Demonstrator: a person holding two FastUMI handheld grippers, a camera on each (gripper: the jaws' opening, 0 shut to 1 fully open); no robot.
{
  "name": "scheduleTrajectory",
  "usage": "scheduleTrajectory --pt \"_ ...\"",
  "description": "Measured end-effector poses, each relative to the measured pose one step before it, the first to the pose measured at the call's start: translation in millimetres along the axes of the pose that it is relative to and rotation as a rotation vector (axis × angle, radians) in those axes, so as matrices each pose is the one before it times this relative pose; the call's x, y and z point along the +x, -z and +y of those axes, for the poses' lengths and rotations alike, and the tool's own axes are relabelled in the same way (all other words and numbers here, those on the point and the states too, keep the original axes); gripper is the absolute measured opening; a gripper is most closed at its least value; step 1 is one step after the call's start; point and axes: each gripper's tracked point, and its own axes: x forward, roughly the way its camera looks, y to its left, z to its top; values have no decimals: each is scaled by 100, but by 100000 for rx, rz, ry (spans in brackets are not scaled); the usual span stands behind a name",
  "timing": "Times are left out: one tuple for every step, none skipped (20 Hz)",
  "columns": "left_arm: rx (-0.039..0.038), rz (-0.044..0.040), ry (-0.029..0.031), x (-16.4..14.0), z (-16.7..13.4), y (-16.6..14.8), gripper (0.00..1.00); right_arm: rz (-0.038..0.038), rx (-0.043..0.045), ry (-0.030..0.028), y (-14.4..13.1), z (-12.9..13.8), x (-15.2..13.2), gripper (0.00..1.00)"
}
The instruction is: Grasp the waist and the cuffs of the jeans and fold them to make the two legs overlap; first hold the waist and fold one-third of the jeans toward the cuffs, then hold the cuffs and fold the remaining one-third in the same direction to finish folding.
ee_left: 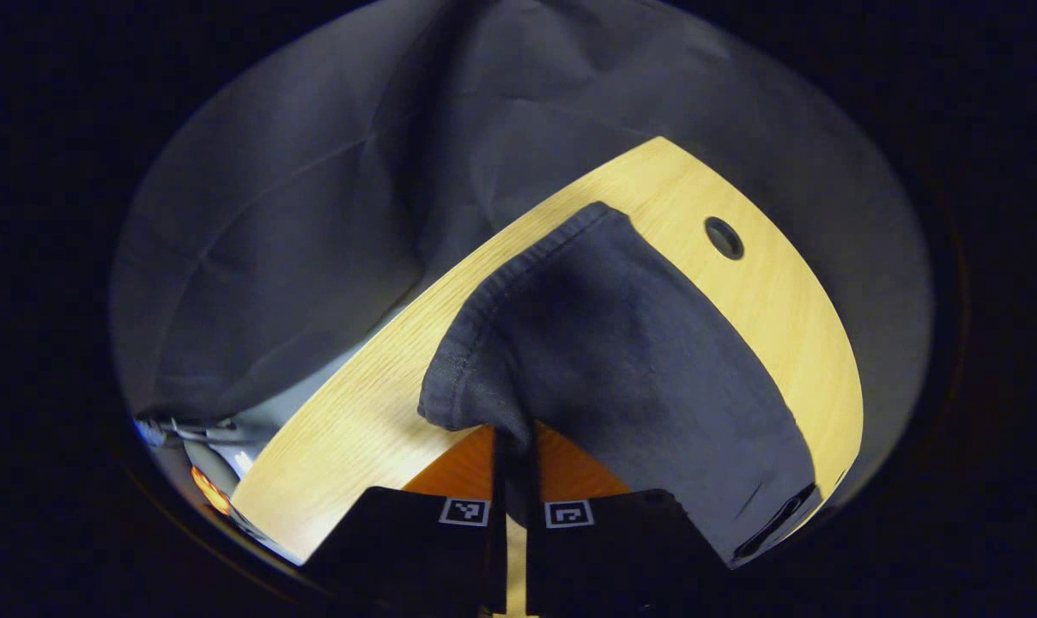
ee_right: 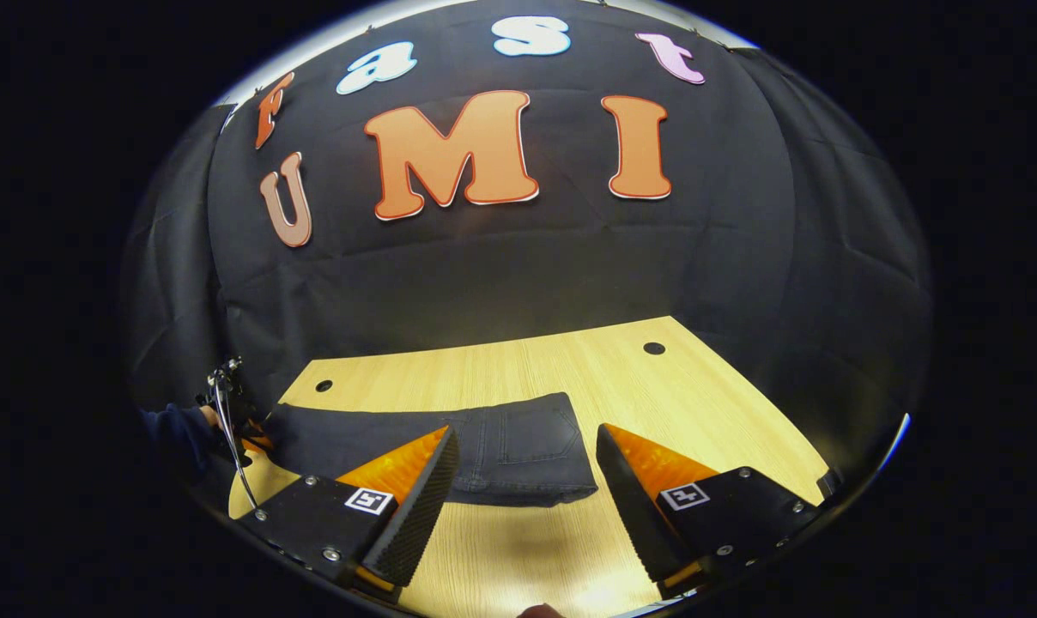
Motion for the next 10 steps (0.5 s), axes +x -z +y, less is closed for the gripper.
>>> scheduleTrajectory --pt "2270 -3596 1929 -89 -166 -160 9 148 -337 140 2 -68 -53 98" --pt "1943 -4560 2254 -143 -371 -527 9 446 78 75 62 -4 73 98" --pt "2577 -4640 2202 -474 -311 -531 9 358 578 -380 -11 92 56 98" --pt "2851 -4424 2066 -891 -443 -680 9 -121 704 91 -81 -6 -64 98" --pt "2803 -4762 2182 -1391 -545 -708 9 -588 501 -692 -242 167 -76 98" --pt "3097 -4282 1899 -1077 -406 -725 9 -806 -96 -94 -156 -8 -105 97" --pt "2112 -3383 2091 -1062 -455 -944 9 -775 -790 -474 -274 189 -92 98" --pt "2153 -2769 2097 -1073 -372 -1014 8 -482 -1041 -38 -280 364 9 98" --pt "1845 -2527 1870 -947 -162 -1153 9 -354 -727 -544 -254 363 36 98" --pt "1749 -2781 1802 -980 -220 -1090 9 -56 -308 -550 -171 418 323 98"
